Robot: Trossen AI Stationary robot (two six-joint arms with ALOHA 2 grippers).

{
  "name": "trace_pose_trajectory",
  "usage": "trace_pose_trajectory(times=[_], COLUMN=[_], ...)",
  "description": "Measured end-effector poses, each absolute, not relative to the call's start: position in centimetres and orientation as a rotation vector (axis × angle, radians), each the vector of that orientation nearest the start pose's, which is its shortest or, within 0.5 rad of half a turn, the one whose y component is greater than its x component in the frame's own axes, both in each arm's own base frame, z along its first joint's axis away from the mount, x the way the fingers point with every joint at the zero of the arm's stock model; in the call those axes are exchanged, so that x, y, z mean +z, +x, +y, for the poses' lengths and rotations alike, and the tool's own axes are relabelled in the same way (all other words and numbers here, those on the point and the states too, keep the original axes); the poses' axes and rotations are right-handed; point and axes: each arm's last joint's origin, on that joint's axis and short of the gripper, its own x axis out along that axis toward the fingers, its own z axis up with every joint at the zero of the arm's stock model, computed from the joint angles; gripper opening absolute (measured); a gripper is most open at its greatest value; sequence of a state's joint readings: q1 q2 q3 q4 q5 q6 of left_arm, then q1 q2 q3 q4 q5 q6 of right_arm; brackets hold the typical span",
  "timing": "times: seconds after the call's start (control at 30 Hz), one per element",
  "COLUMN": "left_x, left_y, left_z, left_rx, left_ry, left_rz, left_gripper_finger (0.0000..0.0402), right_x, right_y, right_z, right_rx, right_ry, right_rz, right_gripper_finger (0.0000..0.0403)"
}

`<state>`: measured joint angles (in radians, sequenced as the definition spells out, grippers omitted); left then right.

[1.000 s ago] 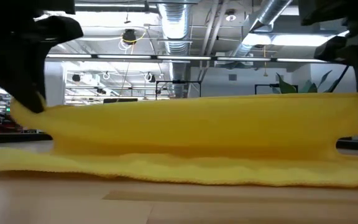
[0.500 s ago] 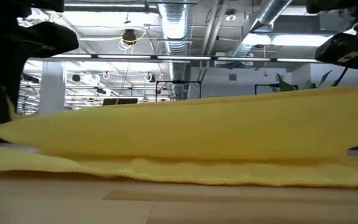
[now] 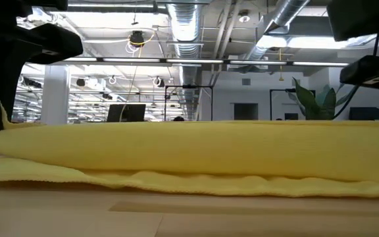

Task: Roll microfiber towels into tight, uniform cylinder then place into a basket
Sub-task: Fold the yellow towel

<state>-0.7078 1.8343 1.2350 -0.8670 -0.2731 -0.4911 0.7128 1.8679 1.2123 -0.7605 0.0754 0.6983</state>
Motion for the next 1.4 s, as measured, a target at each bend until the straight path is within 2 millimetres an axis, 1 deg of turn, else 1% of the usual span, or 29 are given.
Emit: trace_pose_trajectory(times=[0.13, 0.3, 0.53, 0.67, 0.8, 0.93, 1.03, 1.13, 1.23, 1.4], left_x=[17.5, 17.5, 17.5, 17.4, 17.4, 17.4, 17.6, 18.6, 20.3, 23.2], left_y=[26.0, 26.0, 26.0, 26.0, 25.8, 25.7, 25.6, 25.5, 25.6, 25.4], left_z=[-21.2, -21.3, -21.3, -21.4, -21.5, -21.6, -21.5, -21.4, -21.6, -21.8], left_rx=[-0.032, -0.035, -0.025, -0.013, -0.06, -0.092, -0.091, -0.084, -0.084, -0.09], left_ry=[0.274, 0.268, 0.25, 0.191, 0.107, 0.088, 0.09, 0.1, 0.127, 0.243], left_rz=[1.323, 1.322, 1.318, 1.336, 1.399, 1.425, 1.429, 1.431, 1.401, 1.246], left_gripper_finger=[0.0008, 0.004, 0.01, 0.0129, 0.0147, 0.0151, 0.0147, 0.0142, 0.0137, 0.0132], right_x=[15.9, 15.9, 16.0, 16.0, 15.9, 16.2, 16.9, 18.3, 20.2, 23.1], right_y=[26.2, 26.2, 26.4, 26.3, 26.4, 26.1, 25.6, 25.0, 24.3, 23.2], right_z=[22.4, 22.4, 22.5, 22.5, 22.3, 22.0, 21.6, 21.4, 21.1, 20.4], right_rx=[0.046, 0.048, 0.058, 0.058, 0.091, 0.105, 0.096, 0.107, 0.108, 0.077], right_ry=[0.033, 0.035, 0.047, 0.047, 0.087, 0.104, 0.094, 0.092, 0.069, -0.034], right_rz=[1.394, 1.389, 1.372, 1.375, 1.431, 1.486, 1.503, 1.489, 1.42, 1.242], right_gripper_finger=[0.0013, 0.0029, 0.0079, 0.0113, 0.0137, 0.0148, 0.015, 0.0148, 0.0143, 0.0137])
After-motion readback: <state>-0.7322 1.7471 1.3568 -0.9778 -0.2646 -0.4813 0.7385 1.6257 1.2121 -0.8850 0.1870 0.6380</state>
